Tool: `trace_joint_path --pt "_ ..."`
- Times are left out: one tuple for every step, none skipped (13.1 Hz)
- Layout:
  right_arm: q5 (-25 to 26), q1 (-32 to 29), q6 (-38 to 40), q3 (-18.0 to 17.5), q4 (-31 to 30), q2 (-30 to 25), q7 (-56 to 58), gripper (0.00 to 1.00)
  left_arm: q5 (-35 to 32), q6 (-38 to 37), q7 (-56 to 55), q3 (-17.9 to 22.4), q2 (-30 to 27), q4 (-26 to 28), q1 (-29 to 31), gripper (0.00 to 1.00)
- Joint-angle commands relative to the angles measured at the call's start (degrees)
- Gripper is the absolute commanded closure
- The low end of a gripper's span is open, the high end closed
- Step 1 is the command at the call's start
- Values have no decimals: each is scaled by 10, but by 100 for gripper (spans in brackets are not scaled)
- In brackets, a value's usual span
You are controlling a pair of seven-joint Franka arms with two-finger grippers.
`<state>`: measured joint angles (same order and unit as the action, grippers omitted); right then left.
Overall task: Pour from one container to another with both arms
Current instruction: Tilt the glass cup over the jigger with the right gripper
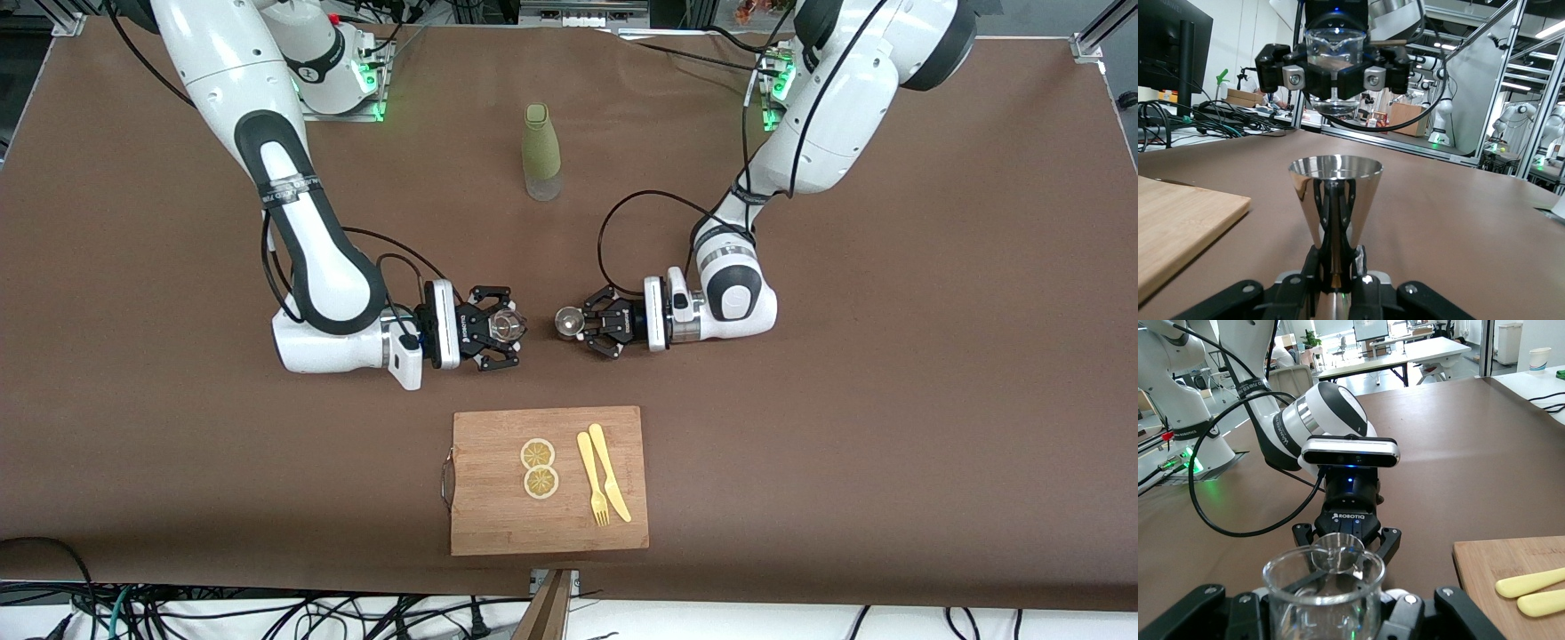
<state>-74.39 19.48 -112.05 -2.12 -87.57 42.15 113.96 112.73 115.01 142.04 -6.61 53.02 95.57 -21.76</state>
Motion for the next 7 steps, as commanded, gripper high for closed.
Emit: trace_joint_path --pt "8 13 -17 5 7 -1 -11 100 30 26 3 1 15 -36 -16 100" --pt "9 16 -18 5 7 -1 -11 100 38 32 3 1 15 -37 -21 100" --pt "13 21 -18 6 6 -1 -9 100 45 36 3 1 15 -37 -27 100" --pt "25 23 -19 6 6 -1 -8 100 46 37 3 1 15 -40 -28 100" --pt "35 26 -21 6 6 -2 -10 100 47 37 3 1 19 -47 -29 100" --pt "39 28 -30 7 6 -3 -11 100 50 38 3 1 23 -53 -32 100" --pt "45 31 -37 7 6 -3 -11 100 57 46 4 1 24 -54 -36 100"
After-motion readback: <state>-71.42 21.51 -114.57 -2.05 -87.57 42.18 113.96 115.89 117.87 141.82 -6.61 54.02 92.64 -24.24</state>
